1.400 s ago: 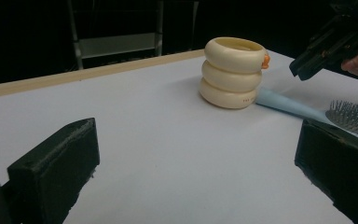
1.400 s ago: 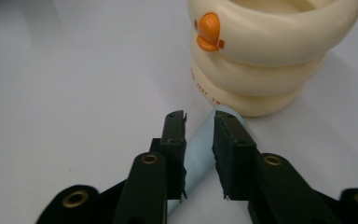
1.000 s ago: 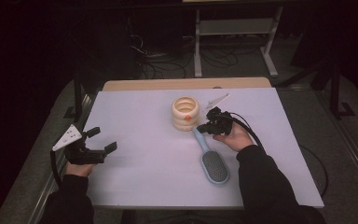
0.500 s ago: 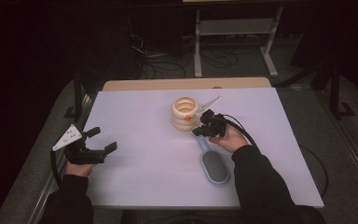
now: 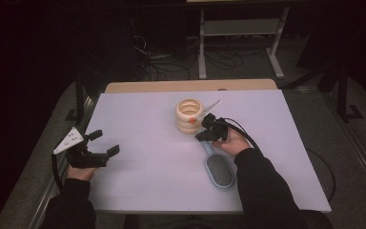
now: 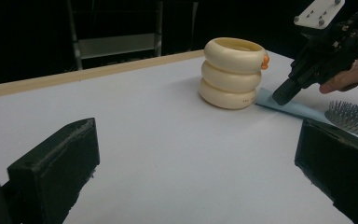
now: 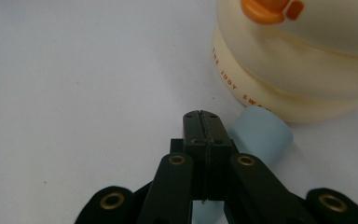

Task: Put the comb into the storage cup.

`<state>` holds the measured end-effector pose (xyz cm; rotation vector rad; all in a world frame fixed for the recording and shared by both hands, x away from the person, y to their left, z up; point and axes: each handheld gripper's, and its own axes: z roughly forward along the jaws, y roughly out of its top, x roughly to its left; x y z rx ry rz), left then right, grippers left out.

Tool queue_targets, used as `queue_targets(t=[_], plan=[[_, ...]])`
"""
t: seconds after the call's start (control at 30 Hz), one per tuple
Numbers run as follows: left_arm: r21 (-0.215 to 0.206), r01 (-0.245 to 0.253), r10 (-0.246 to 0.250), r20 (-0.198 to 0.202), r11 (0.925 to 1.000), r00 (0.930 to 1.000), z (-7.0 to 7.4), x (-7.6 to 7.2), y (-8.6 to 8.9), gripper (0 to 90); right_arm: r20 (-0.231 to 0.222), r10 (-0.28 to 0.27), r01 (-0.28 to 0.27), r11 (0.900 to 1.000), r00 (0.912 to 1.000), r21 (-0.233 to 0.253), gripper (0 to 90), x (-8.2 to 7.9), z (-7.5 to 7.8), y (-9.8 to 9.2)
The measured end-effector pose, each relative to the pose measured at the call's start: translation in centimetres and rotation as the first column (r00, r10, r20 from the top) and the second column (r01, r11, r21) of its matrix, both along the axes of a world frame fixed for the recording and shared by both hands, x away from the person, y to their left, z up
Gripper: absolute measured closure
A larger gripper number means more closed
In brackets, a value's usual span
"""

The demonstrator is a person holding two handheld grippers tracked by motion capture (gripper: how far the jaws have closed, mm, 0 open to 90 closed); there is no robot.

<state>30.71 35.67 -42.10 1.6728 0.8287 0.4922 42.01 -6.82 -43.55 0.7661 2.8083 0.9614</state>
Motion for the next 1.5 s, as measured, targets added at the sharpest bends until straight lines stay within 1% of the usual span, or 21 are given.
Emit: queue_targets(t=[0.03,0.13,0.2,0.27,0.33,0.47,0.8,0.87,1.07,1.2,1.27,1.5], plan=[[0.002,0.001,-0.001,0.0,1.0,1.0,0.0,0.0,0.0,0.0,0.003,0.002,-0.002,1.0,1.0,-0.007,89.0,0.0,-0.1,0.0],[0.002,0.0,0.0,-0.001,1.0,1.0,0.0,0.0,0.0,0.0,0.009,0.002,-0.002,1.0,1.0,-0.006,89.1,0.0,-0.3,0.2],[0.002,0.001,-0.001,-0.005,1.0,1.0,0.0,0.0,0.0,0.0,0.022,0.009,-0.008,1.0,0.9997,-0.019,89.1,0.0,-0.4,0.4],[0.002,0.001,-0.001,-0.004,1.0,1.0,-0.1,0.0,0.0,0.0,0.024,0.006,-0.006,1.0,0.9997,-0.026,89.1,0.1,-0.5,0.5],[0.002,0.002,-0.002,-0.003,1.0,1.0,0.0,0.0,0.0,0.0,0.021,-0.003,0.004,1.0,0.9998,-0.031,89.1,0.2,-0.6,0.4],[0.002,0.0,0.0,-0.004,1.0,1.0,0.0,0.0,0.0,0.0,0.034,-0.021,0.023,0.998,0.9992,-0.064,89.1,0.4,-0.7,0.0],[0.001,0.001,-0.001,-0.005,1.0,1.0,0.0,0.0,0.0,0.0,0.036,-0.034,0.036,0.997,0.9988,-0.067,89.1,0.3,-0.3,-0.9],[0.001,0.001,-0.001,-0.005,1.0,1.0,0.0,0.0,0.0,0.0,0.043,-0.034,0.037,0.997,0.9985,-0.072,89.0,0.3,-0.3,-0.9],[0.003,0.002,-0.002,-0.006,1.0,1.0,-0.1,0.0,0.0,0.0,0.042,-0.044,0.047,0.996,0.9981,-0.081,89.1,0.2,-0.3,-1.2],[0.003,0.0,0.0,-0.005,1.0,1.0,0.0,0.0,0.0,0.0,0.044,-0.048,0.052,0.995,0.9979,-0.081,89.0,0.2,-0.3,-1.5],[0.004,0.001,-0.001,-0.007,1.0,1.0,-0.1,0.0,-0.1,0.0,0.042,-0.047,0.05,0.996,0.998,-0.074,89.0,0.2,-0.4,-1.7],[0.004,0.001,-0.001,-0.007,1.0,1.0,-0.1,0.0,-0.1,0.0,0.038,-0.062,0.065,0.995,0.9974,-0.08,89.0,0.0,-0.5,-2.3]])
